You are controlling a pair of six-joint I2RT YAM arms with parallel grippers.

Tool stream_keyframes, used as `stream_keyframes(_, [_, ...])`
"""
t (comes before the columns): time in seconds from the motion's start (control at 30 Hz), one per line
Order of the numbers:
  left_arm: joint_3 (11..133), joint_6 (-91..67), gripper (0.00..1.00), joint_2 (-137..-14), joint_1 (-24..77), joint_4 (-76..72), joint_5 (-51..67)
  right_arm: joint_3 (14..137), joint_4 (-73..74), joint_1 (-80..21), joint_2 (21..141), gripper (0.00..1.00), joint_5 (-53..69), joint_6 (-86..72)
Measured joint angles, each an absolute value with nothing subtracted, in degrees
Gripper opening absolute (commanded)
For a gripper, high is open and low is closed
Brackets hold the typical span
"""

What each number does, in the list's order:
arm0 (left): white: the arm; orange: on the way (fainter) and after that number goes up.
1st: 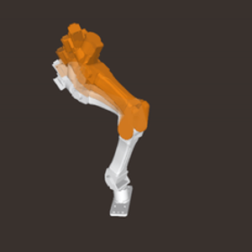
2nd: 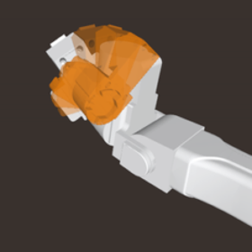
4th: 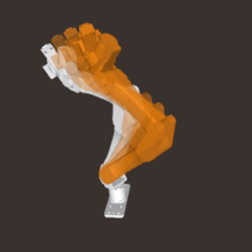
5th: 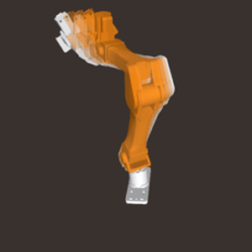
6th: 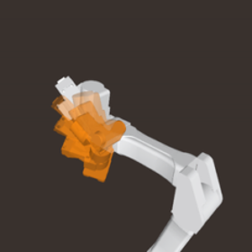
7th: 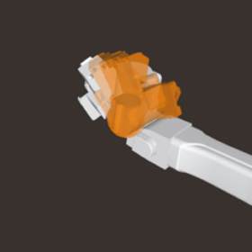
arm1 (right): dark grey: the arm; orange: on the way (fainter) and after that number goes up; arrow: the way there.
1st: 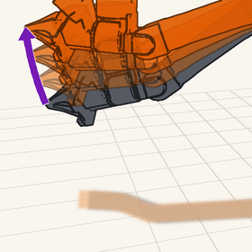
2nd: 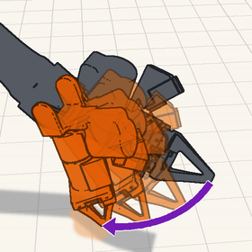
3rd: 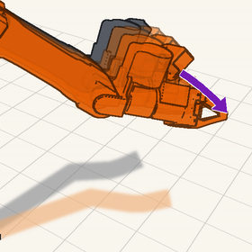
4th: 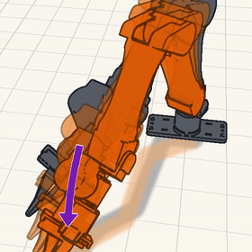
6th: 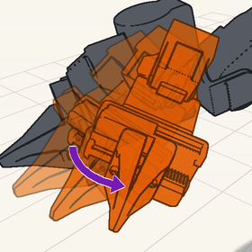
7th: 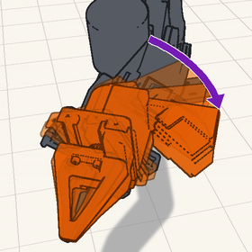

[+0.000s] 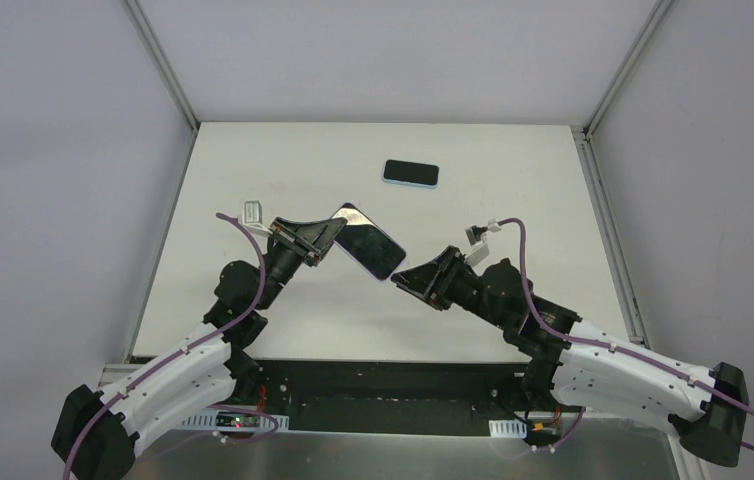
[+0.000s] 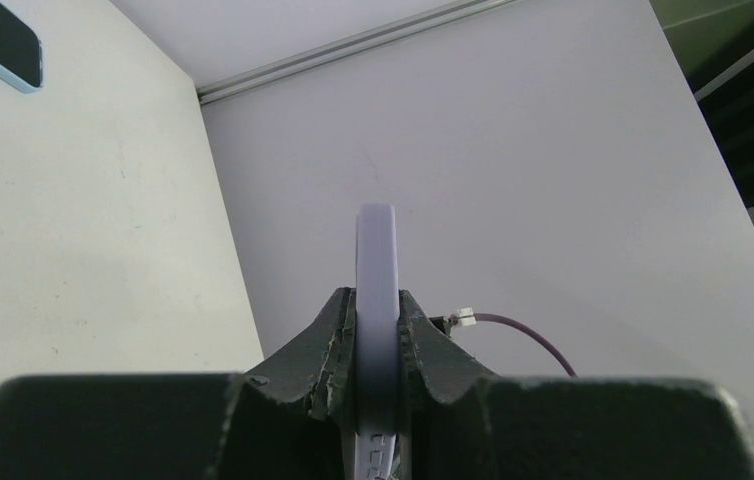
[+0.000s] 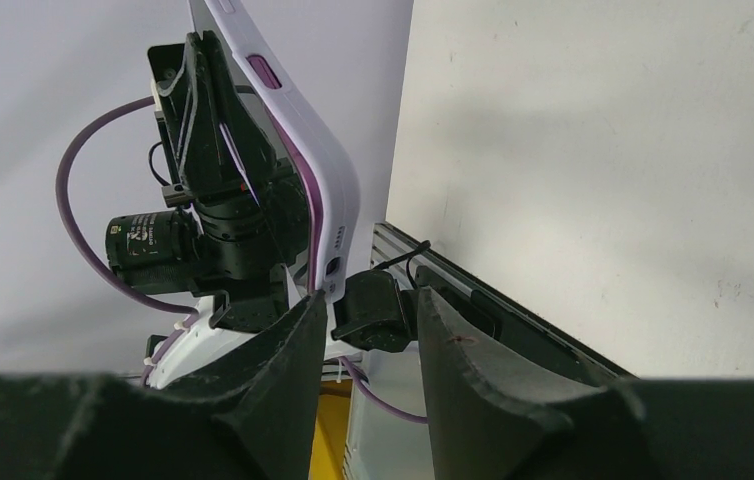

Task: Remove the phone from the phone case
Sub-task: Remove the phone case from the phone.

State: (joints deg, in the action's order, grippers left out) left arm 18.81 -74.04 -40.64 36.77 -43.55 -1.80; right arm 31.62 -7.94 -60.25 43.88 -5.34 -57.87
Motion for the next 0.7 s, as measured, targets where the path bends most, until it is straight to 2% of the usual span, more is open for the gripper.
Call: stream_keyframes(0.7, [18.8,-72.3,0.0,-39.9,37.6,-43.2,-2.7,31.6,-8.4,-60.2,46.2,0.39,-6.0,-60.7])
